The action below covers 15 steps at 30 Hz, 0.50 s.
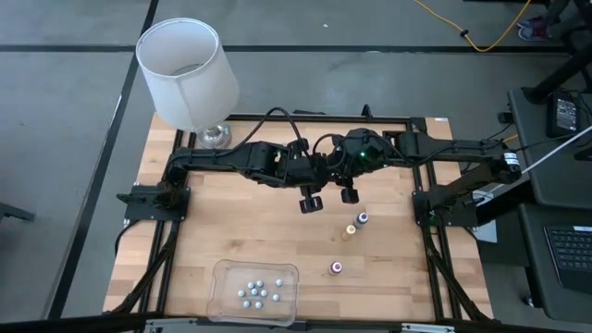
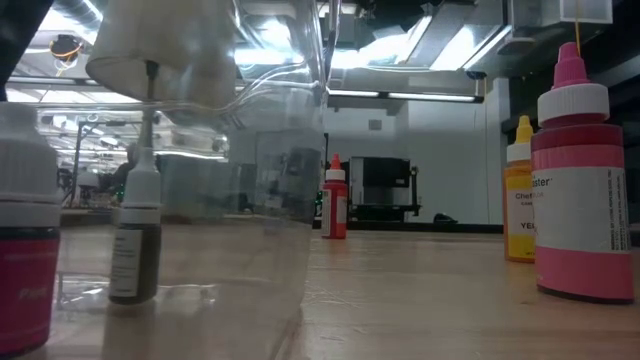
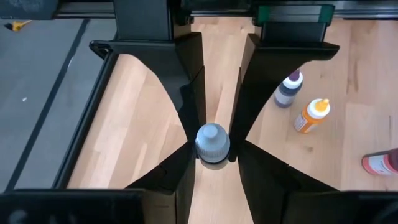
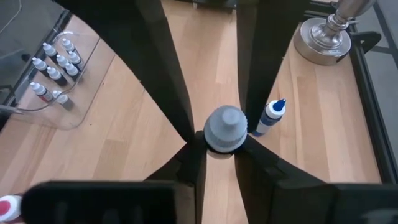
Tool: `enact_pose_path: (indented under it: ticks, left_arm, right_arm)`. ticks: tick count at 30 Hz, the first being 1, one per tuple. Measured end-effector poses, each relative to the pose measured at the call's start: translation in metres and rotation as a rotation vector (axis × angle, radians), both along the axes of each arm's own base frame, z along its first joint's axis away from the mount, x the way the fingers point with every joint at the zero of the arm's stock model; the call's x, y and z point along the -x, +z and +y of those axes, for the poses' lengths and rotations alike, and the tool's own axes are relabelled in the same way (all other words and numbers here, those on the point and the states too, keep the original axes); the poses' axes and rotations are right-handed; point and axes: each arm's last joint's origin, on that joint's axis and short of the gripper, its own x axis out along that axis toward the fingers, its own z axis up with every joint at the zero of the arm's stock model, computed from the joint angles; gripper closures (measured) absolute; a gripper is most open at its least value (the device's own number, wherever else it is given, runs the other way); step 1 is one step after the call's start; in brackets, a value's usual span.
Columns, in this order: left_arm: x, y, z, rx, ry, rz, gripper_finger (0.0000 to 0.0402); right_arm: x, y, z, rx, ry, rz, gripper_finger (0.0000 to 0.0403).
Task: Pick & Place food coloring
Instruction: Put the small green food coloring bottle into the bin
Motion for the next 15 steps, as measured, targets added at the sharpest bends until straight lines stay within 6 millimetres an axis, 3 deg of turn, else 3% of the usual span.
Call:
enact_pose_path:
  ticks: [15]
  left_arm:
    - [-0.0002, 0.0002, 0.0000, -0.004, 0.002, -0.003, 0.0290]
  right_arm:
    - [0.0000, 0.0001, 0.0000, 0.008, 0.005, -0.001, 0.0326]
